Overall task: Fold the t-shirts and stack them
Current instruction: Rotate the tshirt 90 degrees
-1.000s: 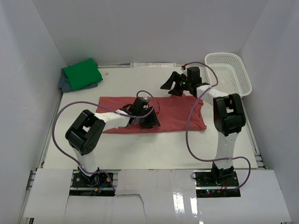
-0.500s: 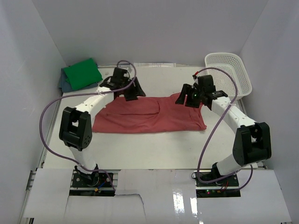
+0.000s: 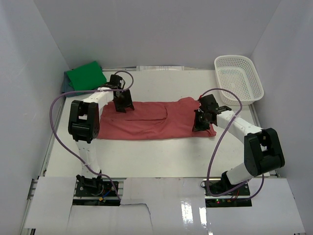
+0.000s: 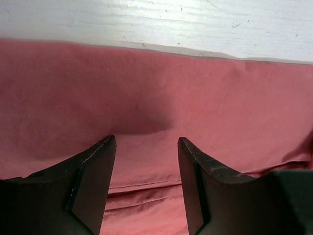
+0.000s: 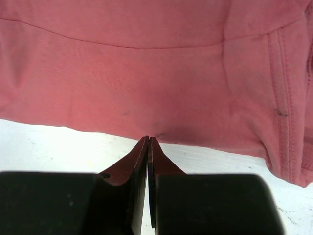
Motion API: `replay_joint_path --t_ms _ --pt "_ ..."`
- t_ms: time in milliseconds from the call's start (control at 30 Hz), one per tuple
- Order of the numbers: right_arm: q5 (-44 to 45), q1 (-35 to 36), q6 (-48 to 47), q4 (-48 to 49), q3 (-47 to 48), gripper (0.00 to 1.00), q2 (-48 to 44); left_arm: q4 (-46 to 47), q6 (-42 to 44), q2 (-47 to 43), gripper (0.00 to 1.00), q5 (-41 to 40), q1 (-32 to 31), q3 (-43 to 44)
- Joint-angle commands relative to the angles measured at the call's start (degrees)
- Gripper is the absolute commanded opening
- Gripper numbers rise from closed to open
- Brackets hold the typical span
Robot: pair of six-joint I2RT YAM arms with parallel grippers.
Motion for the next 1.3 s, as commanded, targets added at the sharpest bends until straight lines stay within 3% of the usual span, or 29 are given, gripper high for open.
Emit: replay_joint_path --t_ms 0,367,600,1033,1267 --pt "3.14 0.19 -0.75 1.30 -0.09 0.08 0.57 -1.36 2.41 -0.34 0.64 -3.99 -0.09 2.42" --pt "5.08 0.19 -1.98 0.51 6.59 0.08 12.43 -3.64 3.12 -0.25 0.64 -9.97 -0.09 1.63" --pt "5.17 0.10 -2.15 0.24 11.25 0.08 18.15 -8.21 2.33 1.16 0.64 -17.88 -0.09 -0.04" --pt "7.63 -2.62 -3.65 -3.54 32.33 0.08 32.56 -8.13 0.66 -4.80 0.64 -14.46 -0.88 -13.83" --pt "2.11 -5.96 -4.00 -4.32 46.04 0.08 40.90 -8.31 -0.48 -9.73 0.64 -10.68 -2.72 -19.98"
